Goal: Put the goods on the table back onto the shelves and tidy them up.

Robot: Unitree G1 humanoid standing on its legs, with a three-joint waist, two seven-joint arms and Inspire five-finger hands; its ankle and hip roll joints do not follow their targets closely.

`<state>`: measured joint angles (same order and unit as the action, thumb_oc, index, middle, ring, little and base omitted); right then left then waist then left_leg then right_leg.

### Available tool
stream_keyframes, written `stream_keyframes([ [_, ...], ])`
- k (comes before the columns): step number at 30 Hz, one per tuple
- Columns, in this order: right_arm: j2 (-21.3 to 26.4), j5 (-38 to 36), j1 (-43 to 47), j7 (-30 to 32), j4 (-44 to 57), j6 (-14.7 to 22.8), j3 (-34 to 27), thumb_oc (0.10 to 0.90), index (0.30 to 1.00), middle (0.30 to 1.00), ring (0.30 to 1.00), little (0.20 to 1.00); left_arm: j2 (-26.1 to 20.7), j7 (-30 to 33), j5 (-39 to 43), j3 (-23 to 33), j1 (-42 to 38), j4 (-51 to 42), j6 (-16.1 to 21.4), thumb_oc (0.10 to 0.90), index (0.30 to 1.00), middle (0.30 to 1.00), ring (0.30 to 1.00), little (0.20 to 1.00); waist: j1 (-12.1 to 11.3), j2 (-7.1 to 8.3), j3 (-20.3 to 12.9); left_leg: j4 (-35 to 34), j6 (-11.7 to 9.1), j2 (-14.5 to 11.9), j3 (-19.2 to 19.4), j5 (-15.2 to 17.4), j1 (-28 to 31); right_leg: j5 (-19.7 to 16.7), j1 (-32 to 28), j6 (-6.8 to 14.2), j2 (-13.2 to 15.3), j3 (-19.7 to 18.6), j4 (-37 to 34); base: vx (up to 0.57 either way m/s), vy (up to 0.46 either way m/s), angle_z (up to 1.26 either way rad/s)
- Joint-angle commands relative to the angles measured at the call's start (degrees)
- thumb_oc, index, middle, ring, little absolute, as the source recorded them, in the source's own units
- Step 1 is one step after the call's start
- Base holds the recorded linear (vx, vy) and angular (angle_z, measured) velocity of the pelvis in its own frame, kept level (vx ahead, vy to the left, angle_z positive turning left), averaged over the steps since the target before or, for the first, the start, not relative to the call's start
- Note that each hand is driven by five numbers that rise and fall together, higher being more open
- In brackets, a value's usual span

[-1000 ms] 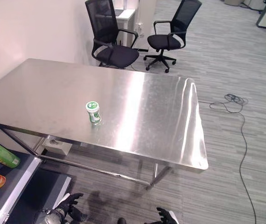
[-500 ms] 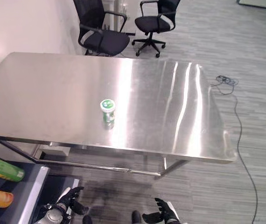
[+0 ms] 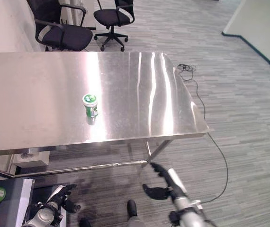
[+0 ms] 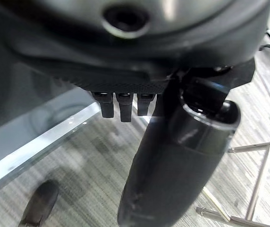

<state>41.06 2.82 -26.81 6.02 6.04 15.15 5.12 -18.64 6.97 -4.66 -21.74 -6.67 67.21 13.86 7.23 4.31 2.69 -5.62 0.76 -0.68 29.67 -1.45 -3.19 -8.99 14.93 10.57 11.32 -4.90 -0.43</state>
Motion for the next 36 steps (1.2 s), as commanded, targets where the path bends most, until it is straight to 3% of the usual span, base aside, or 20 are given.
stream_keyframes([
  [1,1.5,-1.2,6.2,-1.7,5.7,7.9,-4.2,0.800,0.900,0.900,0.900,0.900,-0.8,0.0,-2.7,2.9,-1.6,0.5,3.2,0.800,0.900,0.900,0.900,0.900,-1.5,0.15,-0.8,0.6,-5.7,-3.9,-3.2,2.8,0.0,-11.0,-0.5,4.4,4.5,1.7,0.1,-0.01,-0.003,-0.10],
  [3,0.7,-4.6,4.9,-2.2,8.3,8.8,-5.6,0.800,0.900,0.900,0.900,0.900,-0.7,0.1,-2.3,2.8,-1.5,0.5,3.2,0.800,0.900,0.900,0.900,0.900,-1.4,-0.03,-1.0,0.6,-5.7,-3.9,-3.2,2.7,-0.4,-11.1,-0.3,4.4,4.4,2.0,-0.3,0.00,-0.015,-0.16],
  [4,-0.7,-9.5,4.5,-4.8,8.2,8.4,-4.9,0.800,0.900,0.900,0.900,0.900,-0.4,0.0,-1.8,3.0,-1.1,0.4,3.1,0.800,0.900,0.900,0.900,0.900,-1.7,-0.21,-1.3,0.6,-5.8,-3.9,-3.5,2.5,-1.0,-11.4,-0.1,4.4,4.4,2.7,-0.9,-0.01,-0.027,-0.08],
  [6,-1.4,-11.6,5.6,-5.4,6.6,7.8,-2.9,0.800,0.900,0.900,0.900,0.900,-0.2,-0.2,-1.5,3.0,-1.2,0.2,3.0,0.800,0.900,0.900,0.900,0.900,-2.0,-0.23,-1.5,0.6,-5.9,-3.9,-3.7,2.4,-1.3,-11.8,0.1,4.4,4.3,2.9,-1.0,-0.01,-0.037,0.02],
  [7,-9.7,-37.9,3.8,-15.0,6.7,5.6,-4.1,0.800,0.900,0.900,0.900,0.900,5.8,-4.5,5.3,12.4,14.0,4.6,0.4,0.800,0.900,0.900,0.900,0.900,-8.7,-1.14,-1.6,12.9,0.3,0.4,-14.9,3.5,-2.3,9.9,-10.9,-4.1,-12.2,-0.9,6.7,0.03,-0.060,0.04],
  [12,-9.2,-32.5,4.1,-13.7,9.6,6.5,-4.5,0.800,0.900,0.900,0.900,0.900,4.8,-3.7,5.7,12.0,11.5,3.6,1.0,0.800,0.900,0.900,0.900,0.900,-8.0,-1.46,-2.9,6.8,-0.9,0.7,-15.1,1.6,0.8,10.1,-11.1,-4.0,-12.3,-0.1,6.2,0.04,-0.028,-0.07],
  [21,2.9,-30.3,3.5,-22.6,21.0,5.6,-2.9,0.800,0.900,0.900,0.900,0.900,5.2,-7.1,-1.1,5.5,7.5,2.1,2.5,0.800,0.900,0.900,0.900,0.900,-7.0,-1.41,-3.7,3.3,-1.9,0.0,-14.5,0.8,3.3,9.8,-11.8,-3.5,-11.9,0.8,5.1,0.01,-0.003,0.01],
  [26,7.9,-34.4,4.5,-24.4,27.9,5.9,-4.8,0.800,0.900,0.900,0.900,0.900,5.5,-7.7,-1.8,4.7,7.3,3.0,2.4,0.800,0.900,0.900,0.900,0.900,-6.7,-1.45,-4.0,2.7,-2.0,-0.2,-14.0,0.8,4.1,9.6,-12.2,-3.3,-12.0,0.5,4.5,0.00,0.010,-0.10],
  [32,10.6,-34.6,5.6,-22.2,32.0,7.1,-14.0,0.800,0.900,0.900,0.900,0.900,6.0,-7.9,-1.7,6.1,8.5,4.0,2.4,0.800,0.900,0.900,0.900,0.900,-6.6,-1.30,-4.7,2.0,-2.2,-0.4,-13.7,0.7,4.7,9.3,-12.8,-3.1,-12.1,0.3,3.8,0.01,0.002,-0.03],
  [33,9.6,-32.1,5.9,-19.7,31.3,7.8,-18.0,0.800,0.900,0.900,0.900,0.900,6.4,-7.7,-1.7,6.4,8.8,4.0,2.4,0.800,0.900,0.900,0.900,0.900,-6.6,-1.23,-5.0,1.8,-2.1,-0.4,-13.9,0.6,4.9,9.3,-12.9,-3.2,-12.1,0.4,3.6,0.01,-0.001,-0.04],
  [36,6.6,-27.9,7.3,-15.6,30.0,8.3,-21.7,0.800,0.900,0.900,0.900,0.900,7.0,-7.5,-1.8,6.4,9.0,4.0,2.2,0.800,0.900,0.900,0.900,0.900,-6.7,-1.39,-5.2,1.6,-2.0,-0.4,-14.0,0.7,5.0,9.3,-13.1,-3.2,-12.0,0.6,3.4,0.00,0.000,0.00],
])
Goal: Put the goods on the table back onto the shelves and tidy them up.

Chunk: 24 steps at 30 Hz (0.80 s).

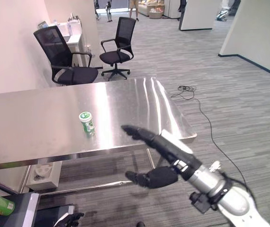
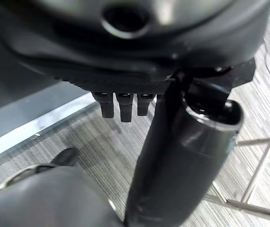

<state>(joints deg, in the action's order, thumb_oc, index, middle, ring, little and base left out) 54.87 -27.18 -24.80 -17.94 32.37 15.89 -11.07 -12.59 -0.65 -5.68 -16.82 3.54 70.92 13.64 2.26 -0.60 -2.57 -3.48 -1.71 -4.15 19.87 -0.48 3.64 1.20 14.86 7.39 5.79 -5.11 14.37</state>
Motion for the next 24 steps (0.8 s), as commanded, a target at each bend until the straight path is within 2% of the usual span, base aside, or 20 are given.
stream_keyframes([
  [1,-8.7,5.4,6.6,11.3,2.2,7.6,-6.7,0.800,0.900,0.900,0.900,0.900,1.1,0.3,-1.0,1.5,-1.3,0.0,2.4,0.800,0.900,0.900,0.900,0.900,-2.0,3.43,-0.1,-0.6,0.5,3.1,-4.4,-0.2,-1.8,-0.9,-13.2,0.0,-6.4,1.0,-11.6,0.00,0.000,0.00],
  [3,-12.0,11.4,9.7,16.8,-1.0,7.8,-7.3,0.800,0.900,0.900,0.900,0.900,1.5,0.9,-1.3,0.6,-1.2,-0.5,2.2,0.800,0.900,0.900,0.900,0.900,-2.7,3.33,-0.3,-0.7,0.7,3.3,-4.8,-0.2,-1.7,-0.9,-13.4,-0.1,-6.3,1.4,-11.7,0.00,0.000,0.00],
  [6,-13.6,17.8,13.3,21.7,-5.8,7.0,-5.2,0.800,0.900,0.900,0.900,0.900,1.5,1.2,-1.7,-0.4,-1.8,-0.8,1.7,0.800,0.900,0.900,0.900,0.900,-3.7,3.59,-0.3,-0.9,0.8,3.4,-5.6,-0.2,-1.8,-0.8,-13.9,-0.3,-6.1,2.0,-12.1,0.00,-0.002,0.01],
  [10,-13.6,20.5,16.9,25.3,-13.6,5.9,-1.6,0.800,0.900,0.900,0.900,0.900,1.1,1.2,-2.2,-2.2,-2.1,-1.4,1.4,0.800,0.900,0.900,0.900,0.900,-5.2,4.22,-0.2,-0.9,0.9,3.6,-6.9,-0.3,-1.9,-1.0,-14.6,-0.6,-5.8,3.1,-12.9,0.00,-0.015,0.23],
  [11,-13.8,18.8,18.6,26.3,-17.6,5.6,0.1,0.800,0.900,0.900,0.900,0.900,0.9,1.2,-2.0,-3.3,-2.0,-1.3,1.4,0.800,0.900,0.900,0.900,0.900,-6.1,4.53,-0.2,-0.9,0.9,3.6,-7.5,-0.4,-1.9,-1.1,-14.9,-0.7,-5.6,3.7,-13.2,0.00,-0.019,0.31],
  [15,-13.5,15.1,21.7,26.6,-23.5,5.9,2.9,0.800,0.900,0.900,0.900,0.900,0.7,1.0,-1.4,-4.1,-1.8,-1.1,1.1,0.800,0.900,0.900,0.900,0.900,-6.9,5.00,0.0,-0.9,0.8,3.8,-8.3,-0.6,-2.0,-1.1,-15.4,-0.8,-5.5,4.6,-13.6,0.00,-0.012,0.27],
  [16,-13.5,13.2,22.6,26.2,-25.0,5.9,4.0,0.800,0.900,0.900,0.900,0.900,0.6,0.9,-1.1,-4.3,-1.8,-1.0,1.0,0.800,0.900,0.900,0.900,0.900,-7.3,5.17,0.0,-0.9,0.8,3.8,-8.6,-0.6,-2.1,-1.1,-15.5,-0.9,-5.5,4.9,-13.7,-0.01,-0.032,0.20],
  [17,-13.8,7.9,24.5,25.0,-27.7,6.5,5.7,0.800,0.900,0.900,0.900,0.900,0.3,1.0,-0.3,-4.5,-1.6,-0.8,0.8,0.800,0.900,0.900,0.900,0.900,-8.0,5.57,0.2,-0.8,0.7,3.8,-9.0,-0.8,-2.2,-1.1,-15.7,-1.0,-5.4,5.5,-13.7,-0.01,-0.032,0.18],
  [22,-13.5,4.9,26.3,24.4,-29.4,6.6,7.2,0.800,0.900,0.900,0.900,0.900,-0.1,1.0,0.9,-3.8,-1.3,-0.3,0.4,0.800,0.900,0.900,0.900,0.900,-8.6,5.97,0.4,0.2,0.5,3.8,-9.6,-0.2,-2.3,-0.6,-16.0,-1.2,-5.6,6.1,-13.4,-0.01,-0.044,0.16],
  [23,-14.2,2.3,27.1,24.1,-28.2,7.7,6.5,0.800,0.900,0.900,0.900,0.900,-0.4,1.2,2.2,-2.6,-1.1,0.1,-0.1,0.800,0.900,0.900,0.900,0.900,-9.2,6.74,1.8,7.5,0.2,3.3,-10.2,2.0,-5.4,0.2,-16.3,-1.8,-5.5,6.0,-12.2,-0.05,-0.083,0.15],
  [24,-14.2,2.2,27.1,24.1,-28.2,7.6,6.5,0.800,0.900,0.900,0.900,0.900,-0.4,1.2,2.2,-2.6,-1.1,0.1,-0.1,0.800,0.900,0.900,0.900,0.900,-9.2,6.74,1.8,8.2,0.2,3.2,-10.3,2.3,-5.8,0.2,-16.2,-1.8,-5.5,6.1,-12.1,-0.08,-0.118,0.24],
])
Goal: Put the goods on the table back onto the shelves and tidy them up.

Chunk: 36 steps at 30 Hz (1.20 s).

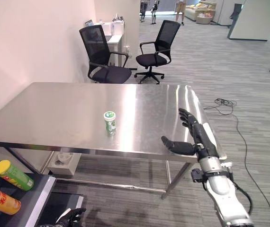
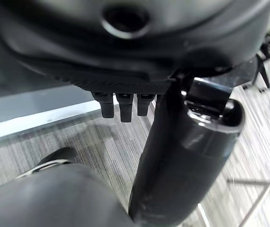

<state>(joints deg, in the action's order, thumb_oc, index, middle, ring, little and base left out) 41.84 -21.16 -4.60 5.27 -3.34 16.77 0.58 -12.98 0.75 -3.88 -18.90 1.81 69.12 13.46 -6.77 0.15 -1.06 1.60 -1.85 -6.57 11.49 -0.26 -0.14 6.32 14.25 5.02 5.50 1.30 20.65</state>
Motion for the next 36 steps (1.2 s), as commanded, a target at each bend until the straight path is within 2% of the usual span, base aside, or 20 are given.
stream_keyframes([
  [1,-1.1,-3.4,6.7,1.4,8.1,7.1,-6.1,0.800,0.900,0.900,0.900,0.900,-0.1,-0.2,0.7,-0.3,0.7,1.8,0.1,0.800,0.900,0.900,0.900,0.900,-0.2,6.23,1.3,6.8,-0.1,5.4,-2.2,2.9,-3.9,-4.5,-15.7,0.2,-5.2,-0.2,-17.8,-0.12,-0.116,0.27],
  [2,-1.4,-2.7,6.0,2.5,9.5,7.7,-8.3,0.800,0.900,0.900,0.900,0.900,0.0,0.1,1.6,0.0,0.5,1.3,0.0,0.800,0.900,0.900,0.900,0.900,-0.7,6.88,3.6,16.1,-1.7,4.7,-2.8,1.3,-8.8,-4.2,-16.1,-0.6,-4.6,0.3,-16.4,-0.12,-0.117,0.28],
  [3,-1.5,-2.6,5.9,2.5,9.7,7.6,-8.4,0.800,0.900,0.900,0.900,0.900,0.0,0.0,1.6,-0.1,0.4,1.3,0.0,0.800,0.900,0.900,0.900,0.900,-0.5,6.67,3.4,17.5,-1.8,4.3,-3.1,1.9,-9.7,-4.2,-15.8,-0.7,-4.9,0.6,-16.3,-0.10,-0.119,0.36],
  [4,-1.6,-2.1,5.5,2.9,10.8,8.0,-9.6,0.800,0.900,0.900,0.900,0.900,0.1,0.2,2.1,0.6,0.5,1.1,-0.2,0.800,0.900,0.900,0.900,0.900,-0.8,6.80,4.2,20.9,-2.3,3.9,-3.5,0.5,-11.3,-3.8,-16.0,-1.2,-5.0,0.8,-15.6,-0.01,-0.076,0.80],
  [5,-1.9,-1.2,4.1,3.5,12.6,8.1,-11.5,0.800,0.900,0.900,0.900,0.900,0.4,0.6,2.9,1.4,0.9,1.2,-0.4,0.800,0.900,0.900,0.900,0.900,-0.6,6.78,4.6,25.7,-2.0,2.7,-3.7,-0.7,-14.1,-2.9,-16.2,-1.8,-5.0,1.6,-14.8,-0.01,-0.075,0.68],
  [6,-2.0,-1.2,4.0,3.5,12.7,8.0,-11.6,0.800,0.900,0.900,0.900,0.900,0.4,0.6,2.9,1.4,0.9,1.2,-0.4,0.800,0.900,0.900,0.900,0.900,-0.5,6.73,4.6,25.9,-2.0,2.6,-3.9,-0.6,-14.3,-2.9,-16.1,-1.8,-5.1,1.7,-14.7,0.04,-0.037,0.45],
  [8,-2.2,-1.7,2.9,3.5,14.4,8.3,-13.2,0.800,0.900,0.900,0.900,0.900,0.9,0.5,3.6,2.3,1.4,1.6,-0.6,0.800,0.900,0.900,0.900,0.900,-0.2,6.54,4.3,22.4,-1.2,0.3,-2.1,-0.4,-15.4,-2.0,-16.7,-1.9,-4.7,2.9,-14.8,0.09,0.028,0.12],
  [9,-2.0,-1.8,2.5,3.5,14.8,8.2,-13.5,0.800,0.900,0.900,0.900,0.900,1.1,0.4,3.7,2.6,1.8,1.6,-0.9,0.800,0.900,0.900,0.900,0.900,-0.5,6.71,4.0,19.5,-0.8,0.0,-1.8,-0.3,-15.4,-1.9,-16.8,-1.9,-4.4,3.1,-15.0,0.13,0.058,0.30],
  [10,-1.8,-1.8,2.5,3.4,15.0,8.1,-13.3,0.800,0.900,0.900,0.900,0.900,1.1,0.6,3.9,3.1,1.9,1.8,-0.9,0.800,0.900,0.900,0.900,0.900,-1.1,6.76,4.0,17.1,-0.9,-0.6,-2.3,-1.7,-15.9,-1.8,-17.0,-1.9,-4.4,3.2,-15.1,0.13,0.059,0.18],
  [11,-1.5,-1.8,3.2,3.6,14.9,8.1,-12.5,0.800,0.900,0.900,0.900,0.900,1.1,1.0,4.4,3.4,1.8,1.6,-0.9,0.800,0.900,0.900,0.900,0.900,-1.7,6.44,4.2,11.8,-1.6,-1.0,-3.1,-4.8,-15.8,-1.4,-17.1,-2.0,-4.7,3.3,-14.8,0.12,0.054,0.10],
  [13,-1.7,-1.5,4.7,4.5,15.0,8.3,-11.3,0.800,0.900,0.900,0.900,0.900,1.1,1.8,5.2,3.4,1.2,1.7,-0.8,0.800,0.900,0.900,0.900,0.900,-2.6,6.31,4.9,4.8,-2.6,-2.3,-4.2,-7.4,-15.6,-0.3,-17.6,-2.1,-5.0,3.1,-14.2,0.14,0.044,0.13],
  [14,-1.9,-1.9,4.5,3.6,17.1,8.0,-11.0,0.800,0.900,0.900,0.900,0.900,0.7,2.4,4.8,3.4,1.4,0.4,-0.8,0.800,0.900,0.900,0.900,0.900,-1.9,5.78,4.3,0.7,-3.0,-2.9,-3.7,-7.8,-13.8,1.3,-18.1,-1.6,-5.1,2.7,-13.6,0.14,0.038,0.12],
  [15,-1.9,-1.9,4.4,3.6,17.3,8.0,-11.1,0.800,0.900,0.900,0.900,0.900,0.7,2.4,4.8,3.4,1.5,0.4,-0.9,0.800,0.900,0.900,0.900,0.900,-2.0,5.80,4.3,0.4,-3.0,-2.9,-3.6,-8.0,-13.6,1.3,-18.1,-1.6,-5.1,2.7,-13.6,0.27,0.122,-0.05],
  [16,-1.7,-1.9,3.8,2.5,18.8,8.0,-11.6,0.800,0.900,0.900,0.900,0.900,0.9,2.0,4.1,3.0,1.9,0.0,-0.5,0.800,0.900,0.900,0.900,0.900,-1.5,4.84,2.6,-1.3,-3.6,-3.2,-2.4,-9.2,-11.6,2.1,-18.9,-1.4,-5.2,2.4,-13.8,0.16,0.079,-0.29],
  [20,-0.8,-2.3,3.9,-0.2,21.4,7.3,-9.6,0.800,0.900,0.900,0.900,0.900,0.7,1.2,2.7,1.7,1.8,-2.0,0.2,0.800,0.900,0.900,0.900,0.900,-1.5,3.79,0.7,-3.0,-4.0,-2.4,-0.4,-9.4,-8.5,2.6,-20.1,-0.9,-3.8,2.1,-14.3,0.25,0.142,-0.60],
  [23,1.0,-2.1,5.5,-2.2,21.4,5.6,-5.3,0.800,0.900,0.900,0.900,0.900,1.2,0.6,2.5,0.5,1.8,-2.8,0.5,0.800,0.900,0.900,0.900,0.900,-1.8,3.86,0.0,-3.1,-3.3,-0.9,1.6,-8.3,-6.7,2.1,-20.8,0.3,-1.6,1.3,-14.6,0.24,0.155,-0.41],
  [28,2.1,-3.2,4.9,-3.7,22.0,5.2,-5.6,0.800,0.900,0.900,0.900,0.900,1.5,0.5,3.4,1.8,2.5,-2.3,0.3,0.800,0.900,0.900,0.900,0.900,-2.0,4.01,-0.8,-3.6,-2.5,0.4,2.3,-7.6,-5.8,1.3,-20.8,1.2,-0.3,1.8,-14.6,0.11,0.072,-0.04],
  [36,5.9,-4.9,5.9,-8.8,21.0,2.9,-0.3,0.800,0.900,0.900,0.900,0.900,0.4,-1.4,3.8,-0.5,4.6,-7.5,0.4,0.800,0.900,0.900,0.900,0.900,-2.6,3.90,-1.3,-5.2,-1.5,2.0,2.4,-7.2,-5.2,-0.2,-20.3,2.6,1.0,2.5,-15.3,0.05,0.040,0.08],
])
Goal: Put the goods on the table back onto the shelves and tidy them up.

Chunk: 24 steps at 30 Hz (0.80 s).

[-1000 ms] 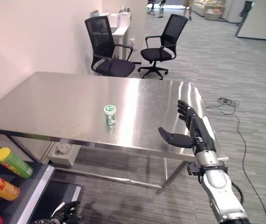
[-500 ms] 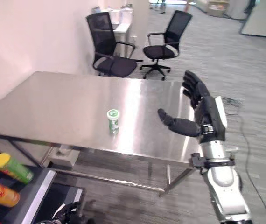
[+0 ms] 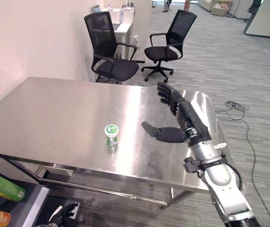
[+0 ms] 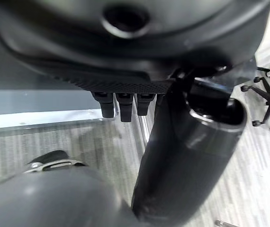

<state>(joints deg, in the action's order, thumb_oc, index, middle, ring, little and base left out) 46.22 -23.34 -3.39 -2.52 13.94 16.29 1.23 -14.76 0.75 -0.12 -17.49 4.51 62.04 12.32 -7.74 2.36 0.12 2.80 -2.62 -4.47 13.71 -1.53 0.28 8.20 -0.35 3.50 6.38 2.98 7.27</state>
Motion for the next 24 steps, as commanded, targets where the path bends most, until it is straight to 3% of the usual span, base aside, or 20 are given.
stream_keyframes([
  [1,1.5,-2.8,4.7,-1.0,3.6,3.4,-0.9,0.800,0.900,0.900,0.900,0.900,2.1,-1.4,0.1,-1.9,1.9,-0.5,1.5,0.800,0.900,0.900,0.900,0.900,-1.6,1.69,-2.5,-6.4,-0.7,-0.1,0.1,-5.9,-5.7,-2.1,-5.7,4.1,0.1,0.9,-1.9,0.02,0.033,0.05],
  [10,2.9,-2.5,6.0,-3.4,0.8,0.8,3.3,0.800,0.900,0.900,0.900,0.900,-2.9,-6.1,2.8,-5.0,7.2,-17.9,0.4,0.800,0.900,0.900,0.900,0.900,-2.6,0.62,-2.5,-7.0,0.4,1.3,-0.4,-5.2,-5.9,-2.9,-4.8,5.1,1.2,1.6,-1.9,0.01,0.031,0.05],
  [15,2.4,-0.7,5.9,-2.9,-0.8,0.8,3.4,0.800,0.900,0.900,0.900,0.900,0.3,-3.5,-0.8,-3.1,6.3,-2.8,1.8,0.800,0.900,0.900,0.900,0.900,-2.9,0.89,-2.4,-7.2,0.4,2.0,-0.9,-4.8,-6.2,-3.8,-4.7,5.4,1.7,1.9,-2.3,0.00,0.004,0.01],
  [24,1.6,-0.4,7.9,-2.5,-5.1,0.0,5.8,0.800,0.900,0.900,0.900,0.900,0.4,-3.1,-0.9,-3.3,4.8,-1.2,2.0,0.800,0.900,0.900,0.900,0.900,-3.8,1.18,-2.3,-7.4,0.7,2.8,-1.3,-4.4,-6.6,-5.2,-4.5,5.9,2.5,2.2,-2.6,0.00,0.006,0.02],
])
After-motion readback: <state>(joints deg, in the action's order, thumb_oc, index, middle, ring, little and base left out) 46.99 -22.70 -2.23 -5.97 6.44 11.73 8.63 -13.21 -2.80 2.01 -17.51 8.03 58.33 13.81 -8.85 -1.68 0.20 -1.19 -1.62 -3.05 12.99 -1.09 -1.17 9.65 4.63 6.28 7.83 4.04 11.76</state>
